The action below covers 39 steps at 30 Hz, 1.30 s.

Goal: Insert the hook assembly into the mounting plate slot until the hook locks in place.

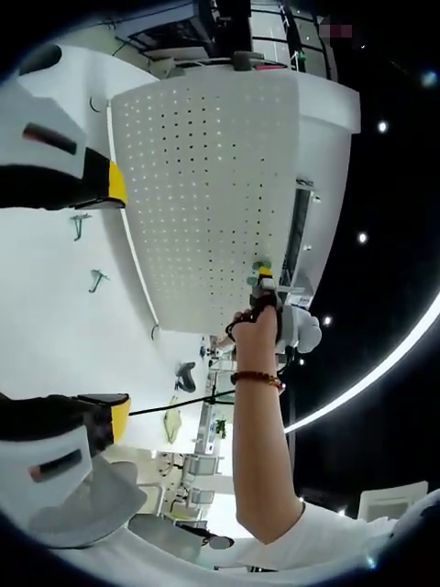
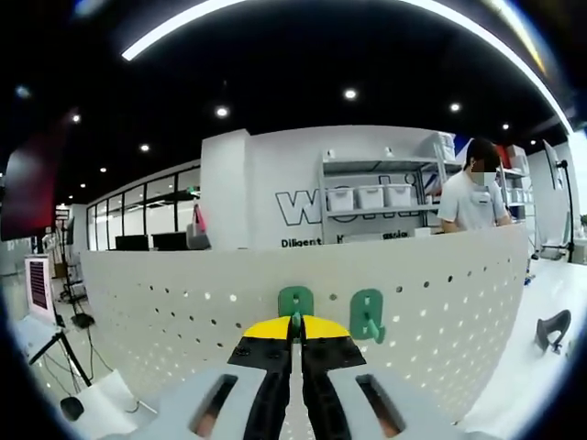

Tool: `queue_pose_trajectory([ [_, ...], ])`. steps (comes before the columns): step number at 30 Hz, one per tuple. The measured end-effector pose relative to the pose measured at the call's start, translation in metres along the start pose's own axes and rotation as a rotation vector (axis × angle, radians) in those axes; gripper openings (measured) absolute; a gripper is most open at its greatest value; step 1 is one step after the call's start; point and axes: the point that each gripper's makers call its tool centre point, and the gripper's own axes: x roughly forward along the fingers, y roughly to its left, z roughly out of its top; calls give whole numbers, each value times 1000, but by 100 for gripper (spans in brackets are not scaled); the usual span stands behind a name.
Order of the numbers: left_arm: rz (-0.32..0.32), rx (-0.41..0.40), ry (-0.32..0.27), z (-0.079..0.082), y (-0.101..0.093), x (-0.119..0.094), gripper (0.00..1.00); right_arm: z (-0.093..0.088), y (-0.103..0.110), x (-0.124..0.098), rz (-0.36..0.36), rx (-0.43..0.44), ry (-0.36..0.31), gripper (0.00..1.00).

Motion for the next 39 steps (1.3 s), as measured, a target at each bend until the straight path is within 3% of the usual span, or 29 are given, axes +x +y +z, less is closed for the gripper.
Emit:
queue_pose_trajectory([
  [11,11,-15,-2,-2,2,-2,84,-5,-3,3,-11,0,24,1],
  [16,14,-18,-2,-2,4,-2,84,-8,-1,4,-15,-53,29,1],
  [21,17,-22,1,-3,5,-3,84,-8,-4,5,-16,-13,28,1],
  [25,11,-22,1,-3,3,-1,84,-9,-4,5,-8,104,26,1],
  [29,1,-17,6,-3,1,1,83,-9,-2,5,-12,-66,38,1],
  [32,-2,-20,6,-3,0,1,83,-9,-2,5,-9,-44,35,1],
  [33,-2,-14,7,-3,0,1,83,-8,-3,6,-11,-132,40,1],
  [39,3,-16,4,-1,2,0,83,-6,-1,5,-9,-100,39,3],
])
